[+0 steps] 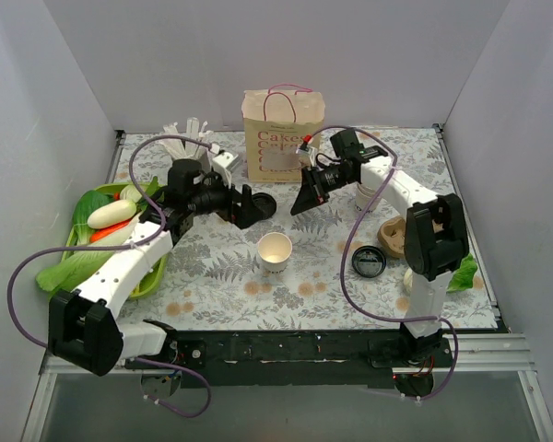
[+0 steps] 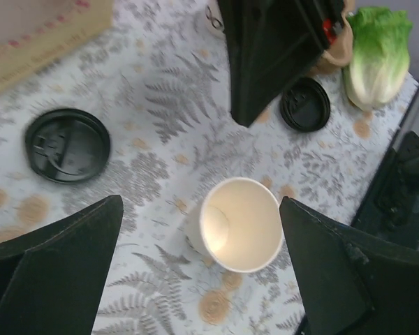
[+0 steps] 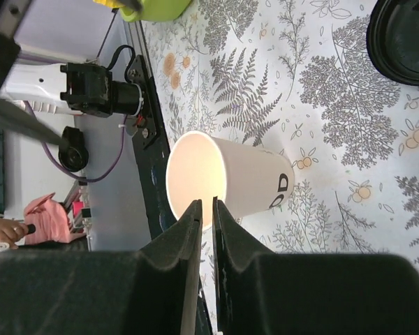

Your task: Pack the takeout coffee

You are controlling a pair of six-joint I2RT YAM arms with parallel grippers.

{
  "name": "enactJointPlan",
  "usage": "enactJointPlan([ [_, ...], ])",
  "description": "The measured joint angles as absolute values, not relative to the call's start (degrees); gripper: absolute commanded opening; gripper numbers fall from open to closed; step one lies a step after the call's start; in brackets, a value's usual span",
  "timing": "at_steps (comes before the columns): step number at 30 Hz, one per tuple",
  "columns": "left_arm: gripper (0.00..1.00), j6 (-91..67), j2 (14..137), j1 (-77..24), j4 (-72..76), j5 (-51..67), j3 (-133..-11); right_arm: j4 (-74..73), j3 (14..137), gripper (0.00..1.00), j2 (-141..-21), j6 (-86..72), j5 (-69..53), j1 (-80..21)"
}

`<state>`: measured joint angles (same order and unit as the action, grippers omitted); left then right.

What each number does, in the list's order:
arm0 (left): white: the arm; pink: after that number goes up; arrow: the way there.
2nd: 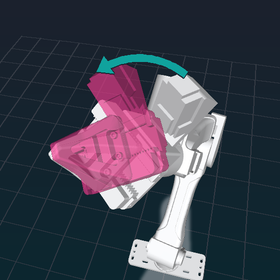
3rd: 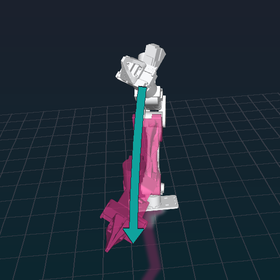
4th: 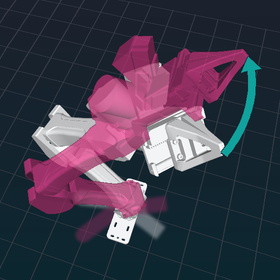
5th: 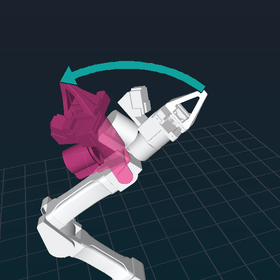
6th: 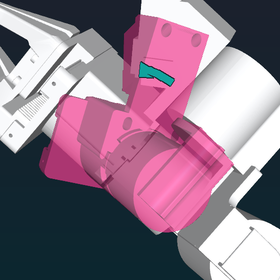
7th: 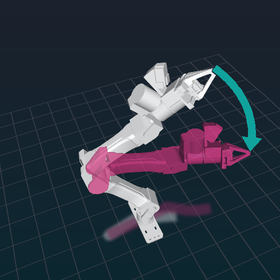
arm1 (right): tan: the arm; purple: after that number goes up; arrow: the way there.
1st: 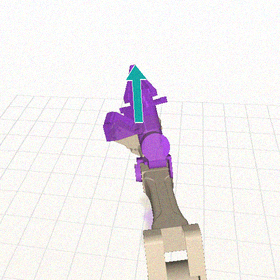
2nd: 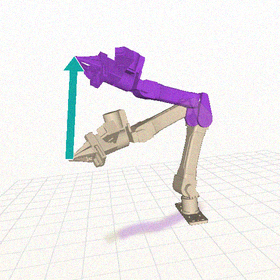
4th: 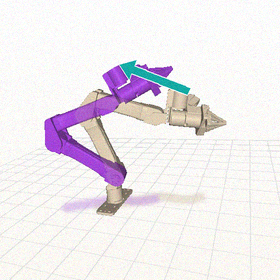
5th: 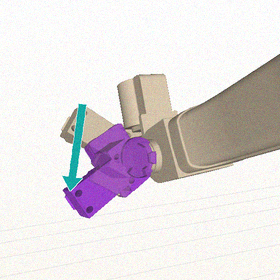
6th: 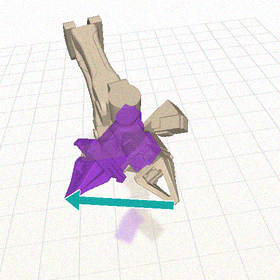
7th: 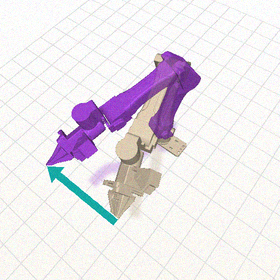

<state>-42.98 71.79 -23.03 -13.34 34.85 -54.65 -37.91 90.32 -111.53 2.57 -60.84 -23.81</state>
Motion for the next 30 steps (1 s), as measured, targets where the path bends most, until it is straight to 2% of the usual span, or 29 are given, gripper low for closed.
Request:
enactJointPlan([
  [5, 0.86, -34.52, 75.59, -17.52, -14.92, 35.53, -61.49, -40.88, 90.85, 0.19, -106.67, 6.85, -57.87, -22.55],
  [10, 0.80, -15.14, 84.88, -13.74, -19.62, 40.10, -65.19, -43.20, 91.42, 0.20, -99.33, 11.31, -53.39, -21.78],
  [14, 0.65, 0.78, 91.57, -13.85, -24.38, 42.30, -65.65, -43.68, 89.84, 0.20, -92.88, 13.15, -50.59, -20.99],
  [17, 0.58, 10.55, 97.14, -14.11, -27.51, 42.98, -67.75, -44.91, 87.74, 0.20, -89.17, 14.17, -48.34, -19.90],
  [30, 0.48, 28.62, 107.98, -17.98, -29.93, 43.83, -72.38, -48.38, 81.49, 0.20, -87.07, 16.80, -41.91, -18.59],
])
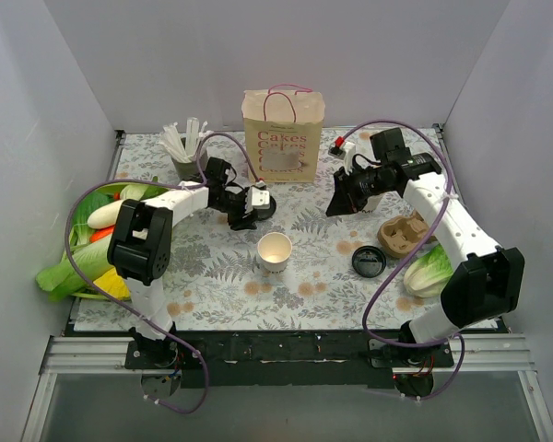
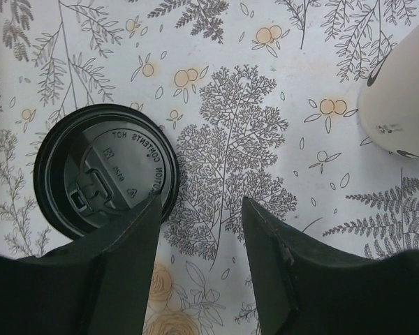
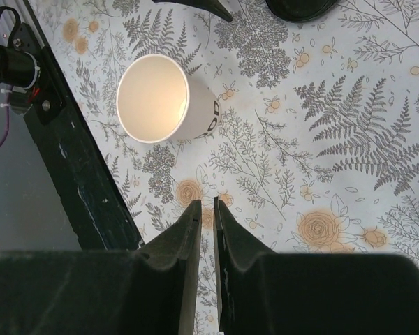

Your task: Pack the takeout coffee

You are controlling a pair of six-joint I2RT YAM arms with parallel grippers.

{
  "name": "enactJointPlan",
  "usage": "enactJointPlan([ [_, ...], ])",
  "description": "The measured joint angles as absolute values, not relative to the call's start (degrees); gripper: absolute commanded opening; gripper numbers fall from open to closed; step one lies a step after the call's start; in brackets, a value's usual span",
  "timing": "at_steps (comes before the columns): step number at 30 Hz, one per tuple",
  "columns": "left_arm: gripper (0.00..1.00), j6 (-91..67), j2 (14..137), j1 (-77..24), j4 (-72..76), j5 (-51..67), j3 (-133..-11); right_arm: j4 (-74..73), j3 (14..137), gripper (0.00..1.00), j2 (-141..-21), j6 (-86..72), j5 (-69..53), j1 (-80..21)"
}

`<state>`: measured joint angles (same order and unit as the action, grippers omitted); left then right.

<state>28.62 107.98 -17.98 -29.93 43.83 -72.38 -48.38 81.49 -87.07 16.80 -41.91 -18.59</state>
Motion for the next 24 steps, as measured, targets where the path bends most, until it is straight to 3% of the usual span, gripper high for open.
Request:
enactJointPlan([
  [14, 0.31, 31.97, 112.57, -20.01, -26.94, 39.48, -73.23, -48.58, 80.03, 0.20, -86.19, 16.95, -40.88, -17.30],
  [24, 0.10, 32.71, 112.57, -21.15, -22.17, 35.59, -72.55, -48.56, 80.03, 0.20, -86.24, 16.95, -40.91, -17.26],
])
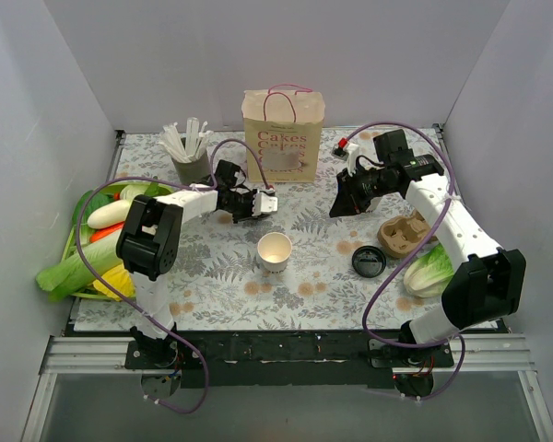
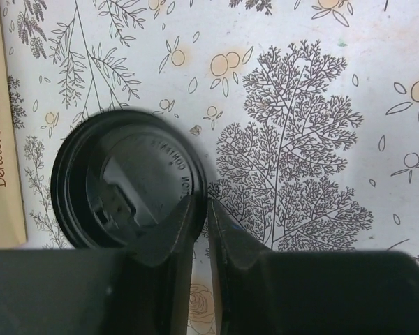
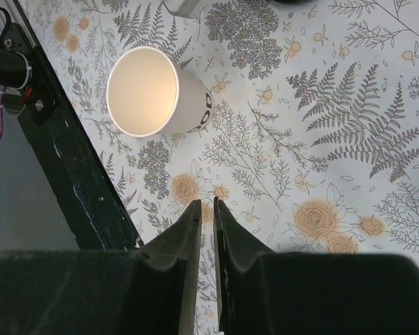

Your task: Pack the takeout coffee

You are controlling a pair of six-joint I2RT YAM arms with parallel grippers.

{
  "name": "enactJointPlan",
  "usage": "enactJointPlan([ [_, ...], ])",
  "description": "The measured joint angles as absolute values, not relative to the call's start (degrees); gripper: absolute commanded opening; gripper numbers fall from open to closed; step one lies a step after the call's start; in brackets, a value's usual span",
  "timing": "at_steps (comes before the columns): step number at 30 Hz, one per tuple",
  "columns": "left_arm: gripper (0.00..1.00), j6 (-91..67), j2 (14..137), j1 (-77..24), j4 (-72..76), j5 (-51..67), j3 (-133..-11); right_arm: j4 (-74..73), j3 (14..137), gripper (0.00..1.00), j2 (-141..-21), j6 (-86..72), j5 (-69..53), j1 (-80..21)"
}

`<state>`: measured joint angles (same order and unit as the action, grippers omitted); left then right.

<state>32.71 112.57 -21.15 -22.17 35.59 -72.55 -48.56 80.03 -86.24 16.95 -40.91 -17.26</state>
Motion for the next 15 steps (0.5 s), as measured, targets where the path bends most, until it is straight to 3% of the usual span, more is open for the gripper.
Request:
enactJointPlan([
  [5, 0.00, 32.58, 112.57, -21.28, -21.78, 34.87, -72.23, -48.45, 79.90, 0.20, -86.24, 16.93, -41.01, -17.23],
  [15, 0.00, 21.43, 108.90, -21.28, -23.68, 33.89, -72.10, -48.25, 79.81, 0.20, -86.30, 16.97, -41.67, -16.88],
])
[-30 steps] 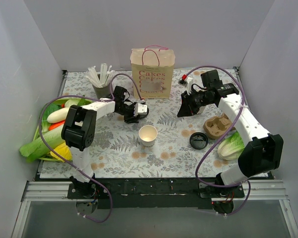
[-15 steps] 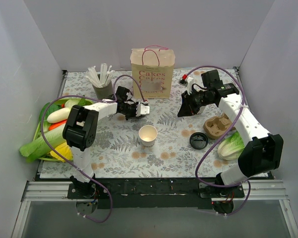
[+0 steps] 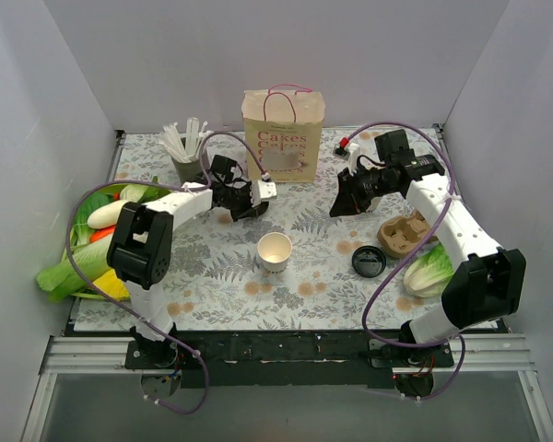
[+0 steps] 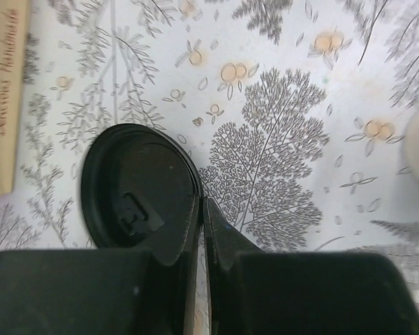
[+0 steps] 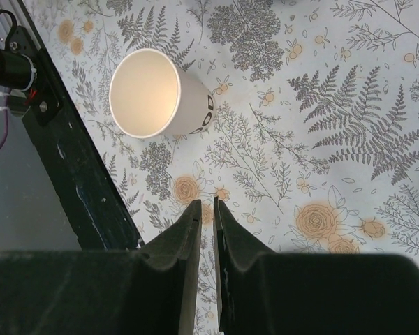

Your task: Pack the takeout coffee

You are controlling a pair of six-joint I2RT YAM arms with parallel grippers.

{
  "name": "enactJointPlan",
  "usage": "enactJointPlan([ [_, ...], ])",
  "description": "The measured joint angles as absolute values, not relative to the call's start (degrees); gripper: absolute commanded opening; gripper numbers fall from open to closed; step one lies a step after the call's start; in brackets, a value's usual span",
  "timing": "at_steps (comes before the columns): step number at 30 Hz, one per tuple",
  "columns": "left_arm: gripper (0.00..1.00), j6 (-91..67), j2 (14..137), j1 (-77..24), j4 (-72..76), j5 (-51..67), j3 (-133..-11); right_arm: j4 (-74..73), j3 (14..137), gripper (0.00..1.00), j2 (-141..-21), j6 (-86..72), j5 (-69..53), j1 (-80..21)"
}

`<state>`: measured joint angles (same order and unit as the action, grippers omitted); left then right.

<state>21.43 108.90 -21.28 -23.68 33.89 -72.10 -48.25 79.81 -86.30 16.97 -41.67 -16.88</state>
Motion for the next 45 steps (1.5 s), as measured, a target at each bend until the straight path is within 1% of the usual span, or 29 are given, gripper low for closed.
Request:
enactJointPlan([
  [5, 0.00, 1.08, 98.39, -20.82, -24.49, 35.05, -73.30, -47.94, 79.81, 0.20, -86.30, 17.17, -43.59, -16.84],
  [6, 0.00, -9.80, 91.72, -20.18, -24.03, 37.45, -74.32, -47.88, 79.79, 0.20, -86.41, 18.02, -45.04, -16.84],
  [7, 0.00, -10.57, 91.18, -20.14, -23.97, 37.67, -74.43, -47.88, 79.79, 0.21, -86.41, 18.02, -45.04, -16.84],
  [10, 0.00, -25.96, 83.07, -19.38, -19.07, 43.55, -72.36, -47.29, 79.55, 0.26, -86.87, 18.74, -47.44, -16.84],
  [12, 0.00, -35.62, 78.46, -19.22, -14.02, 48.86, -68.62, -46.22, 78.89, 0.29, -87.29, 19.14, -49.60, -16.86],
  [13, 0.00, -40.10, 76.97, -19.25, -11.42, 51.77, -66.61, -46.00, 78.67, 0.31, -87.61, 19.42, -50.68, -16.97],
  [16, 0.00, -51.64, 76.51, -19.49, -3.53, 58.78, -60.03, -44.88, 77.97, 0.37, -88.88, 20.16, -53.54, -17.52],
  [20, 0.00, -63.77, 81.06, -19.51, 3.70, 65.32, -52.75, -44.64, 77.87, 0.44, -91.00, 21.30, -57.17, -19.25],
  [21, 0.00, -65.65, 81.95, -19.51, 4.67, 66.30, -51.96, -44.45, 77.87, 0.47, -91.48, 21.52, -57.95, -19.75],
  [22, 0.00, -67.96, 82.94, -19.51, 6.11, 67.57, -51.29, -44.36, 77.87, 0.55, -91.92, 21.56, -58.57, -20.23],
  [23, 0.00, -70.06, 83.64, -19.51, 7.57, 68.73, -50.81, -44.05, 77.78, 0.59, -92.29, 21.50, -59.20, -20.75],
  [26, 0.00, -75.66, 84.36, -19.51, 13.61, 71.42, -49.34, -43.11, 77.08, 0.64, -92.99, 21.30, -60.66, -22.22],
  [30, 0.00, -83.53, 86.24, -19.51, 23.46, 74.41, -47.59, -42.92, 75.96, 0.68, -93.67, 21.47, -60.64, -24.80],
  [31, 0.00, -85.36, 87.00, -19.51, 25.74, 74.91, -47.07, -42.89, 75.94, 0.70, -93.82, 21.45, -60.58, -25.41],
  [36, 0.00, -90.54, 89.12, -19.51, 31.51, 75.90, -44.56, -42.02, 75.96, 0.72, -96.16, 21.98, -60.62, -28.10],
  [45, 0.00, -90.39, 89.23, -19.46, 31.31, 75.26, -44.38, -41.04, 77.28, 0.74, -101.84, 21.80, -60.14, -28.93],
])
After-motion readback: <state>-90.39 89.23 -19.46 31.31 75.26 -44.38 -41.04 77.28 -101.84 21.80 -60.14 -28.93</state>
